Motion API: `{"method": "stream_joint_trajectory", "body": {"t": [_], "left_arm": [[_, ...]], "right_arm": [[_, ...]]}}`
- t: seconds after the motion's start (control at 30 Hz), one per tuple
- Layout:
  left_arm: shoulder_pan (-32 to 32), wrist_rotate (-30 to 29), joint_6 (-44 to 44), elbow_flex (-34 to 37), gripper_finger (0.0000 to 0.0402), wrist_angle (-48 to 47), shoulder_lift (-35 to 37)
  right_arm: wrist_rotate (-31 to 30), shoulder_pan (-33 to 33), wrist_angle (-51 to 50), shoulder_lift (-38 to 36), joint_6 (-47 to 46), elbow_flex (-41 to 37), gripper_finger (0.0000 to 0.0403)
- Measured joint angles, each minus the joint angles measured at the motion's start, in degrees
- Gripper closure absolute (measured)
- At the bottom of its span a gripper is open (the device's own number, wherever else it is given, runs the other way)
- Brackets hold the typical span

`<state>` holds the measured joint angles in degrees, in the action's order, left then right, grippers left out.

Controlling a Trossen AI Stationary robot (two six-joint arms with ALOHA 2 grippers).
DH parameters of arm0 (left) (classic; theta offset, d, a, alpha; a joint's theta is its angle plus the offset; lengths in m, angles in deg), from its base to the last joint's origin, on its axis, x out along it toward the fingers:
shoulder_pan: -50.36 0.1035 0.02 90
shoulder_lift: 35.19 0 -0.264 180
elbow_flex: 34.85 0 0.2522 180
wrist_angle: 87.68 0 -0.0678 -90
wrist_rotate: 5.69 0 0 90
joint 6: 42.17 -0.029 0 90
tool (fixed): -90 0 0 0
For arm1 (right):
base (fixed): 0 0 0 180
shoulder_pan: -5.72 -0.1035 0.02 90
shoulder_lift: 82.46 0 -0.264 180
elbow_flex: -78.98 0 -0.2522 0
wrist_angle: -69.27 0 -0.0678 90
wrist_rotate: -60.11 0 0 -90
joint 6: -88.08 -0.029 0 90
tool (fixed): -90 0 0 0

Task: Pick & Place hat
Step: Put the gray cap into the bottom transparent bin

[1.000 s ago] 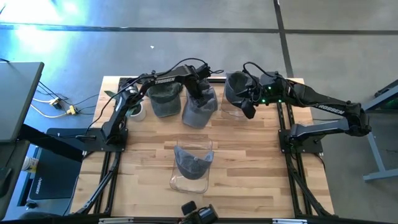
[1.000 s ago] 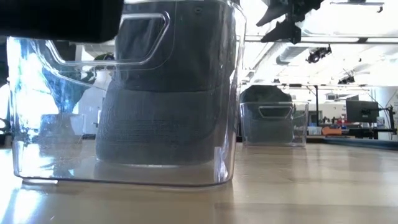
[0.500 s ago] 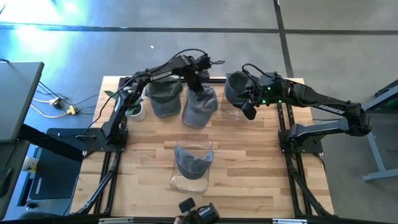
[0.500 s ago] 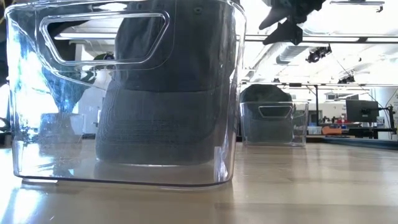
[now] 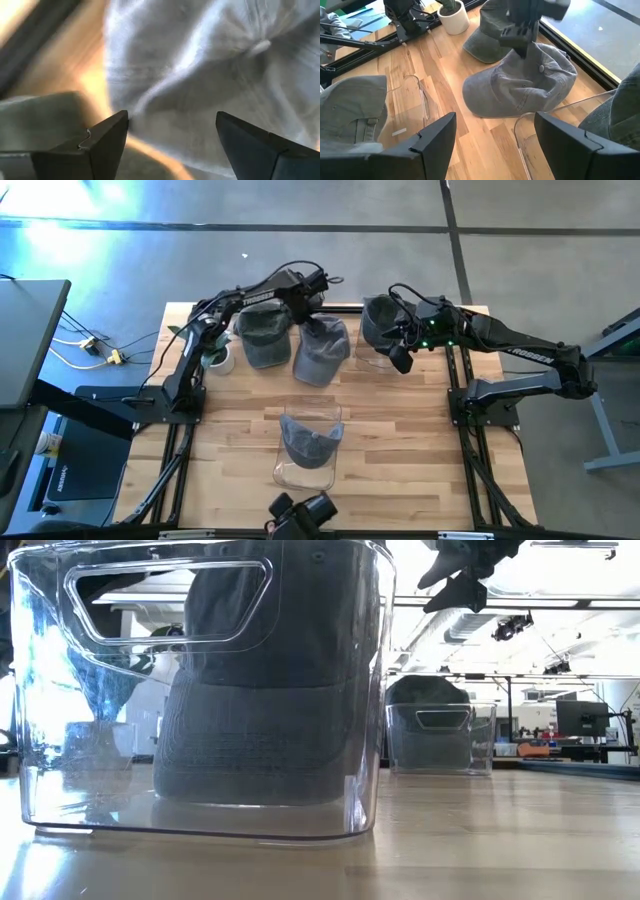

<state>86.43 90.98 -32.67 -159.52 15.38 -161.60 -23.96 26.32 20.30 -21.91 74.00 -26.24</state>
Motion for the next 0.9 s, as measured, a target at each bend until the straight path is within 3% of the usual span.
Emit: {"method": "stream_joint_trajectory", "body": {"t": [0.13,0.27,0.37,0.57,0.7,0.9], "left_arm": [[-0.1,0.5,1.3,1.9,0.0127,1.0,-0.2],[-0.7,0.6,0.1,3.7,0.0175,3.3,-0.1],[-1.9,0.4,-2.1,3.6,0.0234,5.5,-0.1],[-2.4,3.9,-6.4,2.3,0.0386,4.8,0.5],[-2.3,5.6,-7.7,-3.0,0.0382,-1.7,0.5],[-2.4,7.9,-12.0,-17.9,0.0395,-15.3,0.5]], "right_arm": [[0.0,0.0,0.0,0.0,0.2,0.0,0.0139],[0.0,0.0,0.0,0.0,0.2,0.0,0.0139],[0.0,0.0,0.0,0.0,0.2,0.0,0.0139],[-0.4,0.0,0.0,-0.1,-1.3,0.0,0.0139],[-2.7,0.1,-0.3,-0.7,-3.7,0.0,0.0139],[-3.8,0.0,0.3,-1.3,-3.5,0.0,0.0139]]}}
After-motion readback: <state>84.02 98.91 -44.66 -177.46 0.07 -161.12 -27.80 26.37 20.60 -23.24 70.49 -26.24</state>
